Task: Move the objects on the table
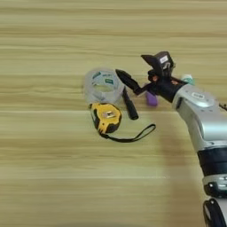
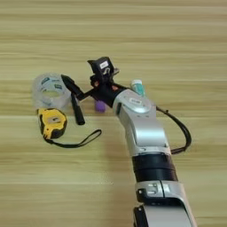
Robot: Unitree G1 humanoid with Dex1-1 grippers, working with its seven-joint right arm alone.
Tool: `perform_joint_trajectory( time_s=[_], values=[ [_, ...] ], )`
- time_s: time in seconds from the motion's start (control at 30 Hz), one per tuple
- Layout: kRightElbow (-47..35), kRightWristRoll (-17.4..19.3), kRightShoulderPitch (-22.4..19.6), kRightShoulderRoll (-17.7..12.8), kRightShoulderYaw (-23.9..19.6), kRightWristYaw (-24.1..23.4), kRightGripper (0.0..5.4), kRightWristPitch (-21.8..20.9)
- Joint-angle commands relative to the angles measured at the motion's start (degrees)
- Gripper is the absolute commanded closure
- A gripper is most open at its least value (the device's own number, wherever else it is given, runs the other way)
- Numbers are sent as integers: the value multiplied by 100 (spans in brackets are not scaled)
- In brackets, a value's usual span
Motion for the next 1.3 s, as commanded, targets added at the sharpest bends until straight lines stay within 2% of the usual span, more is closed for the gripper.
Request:
perform_joint_trajectory(
  time_s=[0.03,0.4,0.8,1.3],
  values=[
    [138,-42,-778,-152,-11,-38,4,-62],
    [727,-232,-1235,-52,268,67,4,8],
    [1596,-794,-1714,90,762,116,4,-101],
    [2537,-837,-2312,314,755,267,4,349]
  ],
)
